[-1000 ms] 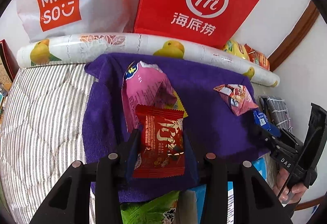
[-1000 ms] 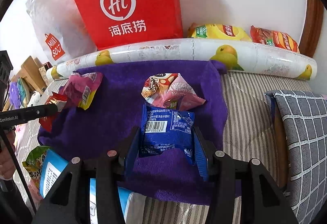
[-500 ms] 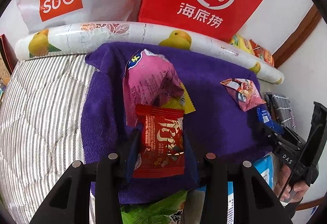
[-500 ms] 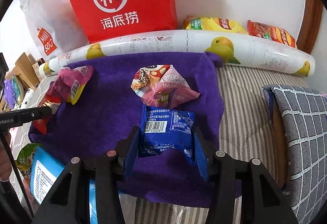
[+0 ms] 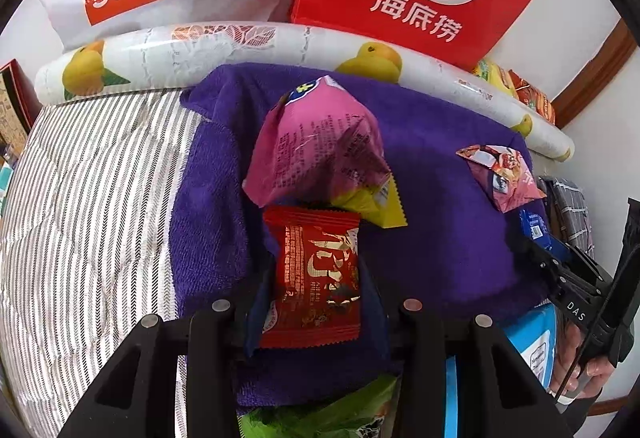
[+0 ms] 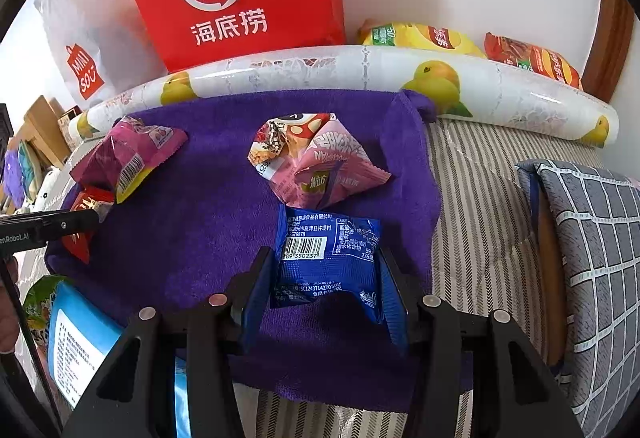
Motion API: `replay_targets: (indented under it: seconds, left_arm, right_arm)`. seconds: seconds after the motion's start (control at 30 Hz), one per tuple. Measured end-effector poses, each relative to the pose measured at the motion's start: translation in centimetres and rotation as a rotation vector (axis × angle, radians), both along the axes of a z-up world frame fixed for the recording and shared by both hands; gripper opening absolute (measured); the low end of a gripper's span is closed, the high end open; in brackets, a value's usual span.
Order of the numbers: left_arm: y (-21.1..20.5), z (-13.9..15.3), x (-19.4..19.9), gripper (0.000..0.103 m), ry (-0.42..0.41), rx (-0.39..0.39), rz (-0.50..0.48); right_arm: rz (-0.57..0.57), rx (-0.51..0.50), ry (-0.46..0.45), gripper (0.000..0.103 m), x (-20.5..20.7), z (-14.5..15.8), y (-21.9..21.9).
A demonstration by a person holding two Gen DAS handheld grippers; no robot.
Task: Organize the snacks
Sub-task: 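Lower the red packet and blue packet onto the purple towel with both grippers, then open both grippers to release the packets and withdraw toward the pile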
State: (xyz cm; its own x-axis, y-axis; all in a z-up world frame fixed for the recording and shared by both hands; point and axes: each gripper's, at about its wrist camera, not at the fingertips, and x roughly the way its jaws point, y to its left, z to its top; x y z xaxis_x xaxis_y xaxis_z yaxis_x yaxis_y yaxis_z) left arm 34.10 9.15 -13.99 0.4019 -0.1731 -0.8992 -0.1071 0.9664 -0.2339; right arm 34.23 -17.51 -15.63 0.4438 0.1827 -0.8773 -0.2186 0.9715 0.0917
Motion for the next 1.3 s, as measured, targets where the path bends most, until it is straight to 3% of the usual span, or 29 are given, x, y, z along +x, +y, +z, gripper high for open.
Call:
replay_targets:
  seconds: [0.5,0.67,0.73,0.9,1.07,1.3]
  left_arm:
    - [-0.2,-0.9,0.1,0.041,0.082,-0.016,-0.006]
    - [0.0,0.1,-0.5,0.056,0.078,-0.059,-0.003]
    - [0.2,0.7,-0.8,0.056,0.073,-0.053,0.000]
    - [1.0,2.5,-2.1,0.056,0.050,-0.035,0.012]
    - [1.5,5.3,-4.0,0.056,-0.008,-0.013,-0.004]
    - [2.7,7.6,-7.4,0.056,-0.061,-0.023,0.002]
  right_arm:
    - [0.008,0.003,0.026,0.053,0.2,-0.4,-0.1]
    - [0.024,0.056,0.047,0.068,0.0,-0.2,-0.1]
    - [0.025,0.070,0.040,0.071,-0.1,0.2,-0.2]
    - [0.032,0.085,-0.017,0.071,-0.7,1.9,-0.4]
    - [-0.044,0.151,-0.037,0.071,-2.0,4.5,-1.7]
    - [-0.033,0.071,-0.139,0.071,-7.6,9.2,-0.5]
